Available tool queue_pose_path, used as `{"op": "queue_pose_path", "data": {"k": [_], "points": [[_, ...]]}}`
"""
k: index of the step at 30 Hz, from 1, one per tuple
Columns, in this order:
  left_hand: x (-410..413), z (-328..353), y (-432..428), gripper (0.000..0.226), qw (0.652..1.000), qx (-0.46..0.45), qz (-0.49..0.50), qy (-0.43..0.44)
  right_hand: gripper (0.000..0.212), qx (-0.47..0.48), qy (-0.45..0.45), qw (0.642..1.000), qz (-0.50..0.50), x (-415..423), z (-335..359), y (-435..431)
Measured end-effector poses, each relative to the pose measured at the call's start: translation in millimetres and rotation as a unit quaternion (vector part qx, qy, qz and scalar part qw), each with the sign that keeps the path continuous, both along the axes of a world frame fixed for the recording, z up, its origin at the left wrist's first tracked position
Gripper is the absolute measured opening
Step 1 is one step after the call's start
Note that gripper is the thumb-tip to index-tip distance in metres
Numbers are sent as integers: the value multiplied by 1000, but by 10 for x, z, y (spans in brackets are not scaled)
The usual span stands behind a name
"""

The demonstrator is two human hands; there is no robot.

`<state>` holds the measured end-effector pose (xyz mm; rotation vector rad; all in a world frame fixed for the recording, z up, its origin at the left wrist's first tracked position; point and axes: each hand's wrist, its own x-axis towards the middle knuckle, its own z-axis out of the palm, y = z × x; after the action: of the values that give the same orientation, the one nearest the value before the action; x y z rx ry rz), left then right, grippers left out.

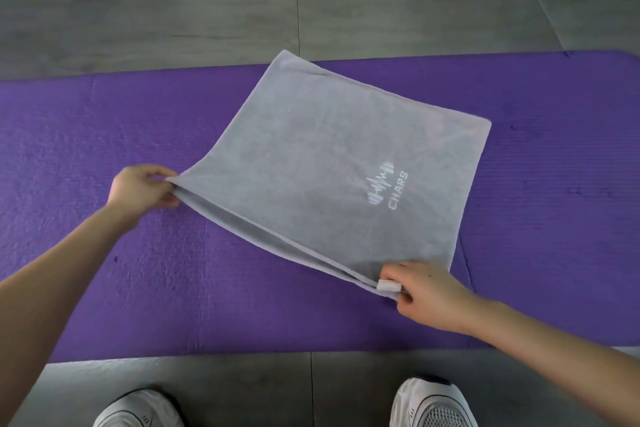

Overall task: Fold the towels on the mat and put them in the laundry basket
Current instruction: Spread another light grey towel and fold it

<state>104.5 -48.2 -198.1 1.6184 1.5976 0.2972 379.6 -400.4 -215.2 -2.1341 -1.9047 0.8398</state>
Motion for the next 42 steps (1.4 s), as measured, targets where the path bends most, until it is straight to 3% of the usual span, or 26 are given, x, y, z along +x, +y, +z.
{"op": "queue_pose_path", "data": {"k": [2,4,7,9,11,14,17,20,22,24,27,30,37,42], "points": [[142,102,239,18,997,38,56,-42,11,-62,103,992,-37,-185,79,167],[308,239,482,28,989,68,94,-91,20,-66,184,978,-70,-413,127,375],[426,392,753,33,981,117,107,-110,23,-75,238,964,-94,-835,129,693],[372,435,789,25,985,145,77,-50,24,-67,285,946,-138,-1127,124,897],[227,431,682,32,980,189,52,34,23,-55,321,928,-178,-1371,103,1065],[14,405,256,34,974,207,-23,88,13,-54,335,932,-131,-1587,106,1195],[-192,295,-308,25,956,195,-170,140,17,-43,261,964,-18,-1475,74,1143],[-343,129,-914,26,890,261,-347,141,13,73,97,988,98,-1002,-23,993],[-357,24,-1299,24,838,275,-454,126,16,141,2,979,149,-593,-115,861],[-305,-70,-1627,21,792,281,-531,109,21,144,-64,966,204,-179,-216,716],[-230,-232,-1955,26,756,251,-592,122,28,122,-153,942,274,310,-271,516],[-153,-357,-2086,43,751,233,-590,184,28,134,-210,922,297,570,-307,422],[-4,-356,-2092,45,756,209,-556,276,32,175,-264,912,260,677,-289,435],[-27,-360,-2122,45,786,186,-541,236,36,116,-163,956,215,776,-140,399]]}}
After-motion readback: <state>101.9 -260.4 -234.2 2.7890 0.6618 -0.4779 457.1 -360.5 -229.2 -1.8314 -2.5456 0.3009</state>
